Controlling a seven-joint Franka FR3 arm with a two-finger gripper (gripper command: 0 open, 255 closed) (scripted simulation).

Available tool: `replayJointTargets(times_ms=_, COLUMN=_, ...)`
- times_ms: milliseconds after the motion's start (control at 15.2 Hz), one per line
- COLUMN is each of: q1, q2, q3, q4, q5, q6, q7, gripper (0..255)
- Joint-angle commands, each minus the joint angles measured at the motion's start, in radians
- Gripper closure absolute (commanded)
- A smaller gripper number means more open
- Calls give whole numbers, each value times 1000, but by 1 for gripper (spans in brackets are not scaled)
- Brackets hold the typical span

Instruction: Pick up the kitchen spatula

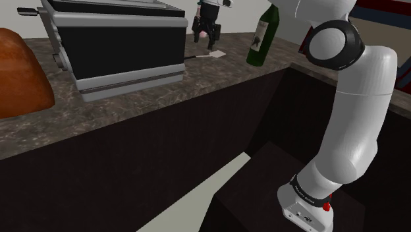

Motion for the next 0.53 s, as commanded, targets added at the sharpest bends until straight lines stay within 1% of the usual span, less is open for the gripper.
replayJointTargets(times_ms=0, q1=0, q2=22, q3=-9, q4=20, q5=-1, q6=1, q7=34, gripper=0)
replayJointTargets(times_ms=330, q1=-10, q2=-13, q3=-9, q4=-103, q5=6, q6=89, q7=29, gripper=0)
replayJointTargets(times_ms=462, q1=-12, q2=-20, q3=-9, q4=-137, q5=7, q6=115, q7=28, gripper=0)
